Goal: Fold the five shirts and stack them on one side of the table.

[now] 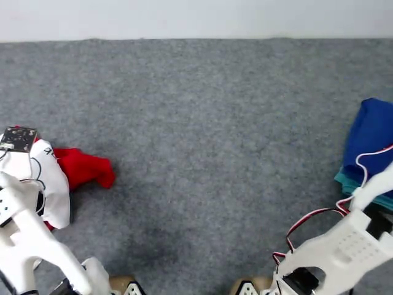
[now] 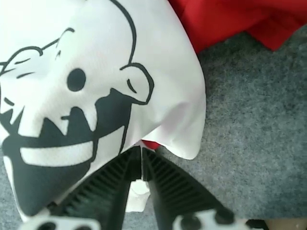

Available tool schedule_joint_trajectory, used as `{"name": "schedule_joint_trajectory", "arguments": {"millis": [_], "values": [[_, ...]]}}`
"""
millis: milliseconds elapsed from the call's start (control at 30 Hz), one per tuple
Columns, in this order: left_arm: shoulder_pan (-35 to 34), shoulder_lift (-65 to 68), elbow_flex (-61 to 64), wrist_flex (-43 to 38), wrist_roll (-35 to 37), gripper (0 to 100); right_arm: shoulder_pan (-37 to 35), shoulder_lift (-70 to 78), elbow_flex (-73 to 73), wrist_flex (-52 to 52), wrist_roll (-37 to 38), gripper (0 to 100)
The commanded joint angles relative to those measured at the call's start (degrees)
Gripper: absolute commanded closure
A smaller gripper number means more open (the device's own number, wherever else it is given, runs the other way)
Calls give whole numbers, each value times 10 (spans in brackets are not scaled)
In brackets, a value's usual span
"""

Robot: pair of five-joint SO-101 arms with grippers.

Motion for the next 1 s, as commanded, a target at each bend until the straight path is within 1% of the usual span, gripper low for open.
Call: {"name": "schedule_joint_trajectory", "arguments": {"millis": [0, 33, 133, 200, 233, 333, 433, 533, 633, 733, 800, 867, 967], "values": [[0, -13, -1, -10, -4, 985, -12, 0, -26, 43, -7, 961], [0, -13, -1, -10, -4, 985, -22, 0, -26, 73, -8, 951], [1, -14, -2, -9, -4, 985, -57, 5, -26, 157, -8, 994], [1, -18, -4, -6, -4, 985, -76, 3, -26, 211, -9, 987], [1, -18, -5, -6, -4, 985, -83, 0, -25, 216, -14, 991], [1, -17, -5, -1, -3, 985, -87, -20, -19, 214, -74, 991], [1, -13, -22, 19, -2, 985, -103, -55, -5, 214, -83, 991], [1, -13, -51, 41, -2, 969, -134, -102, 64, 214, -83, 990], [-1, -13, -78, 66, -4, 886, -164, -167, 159, 214, -84, 990], [-3, -13, -95, 86, -5, 829, -191, -234, 260, 214, -84, 990], [-3, -12, -95, 86, -11, 805, -207, -276, 324, 213, -84, 990], [-3, -12, -86, 81, -40, 792, -218, -315, 382, 213, -84, 990], [-3, -12, -48, 46, -69, 792, -225, -359, 452, 213, -85, 990]]}}
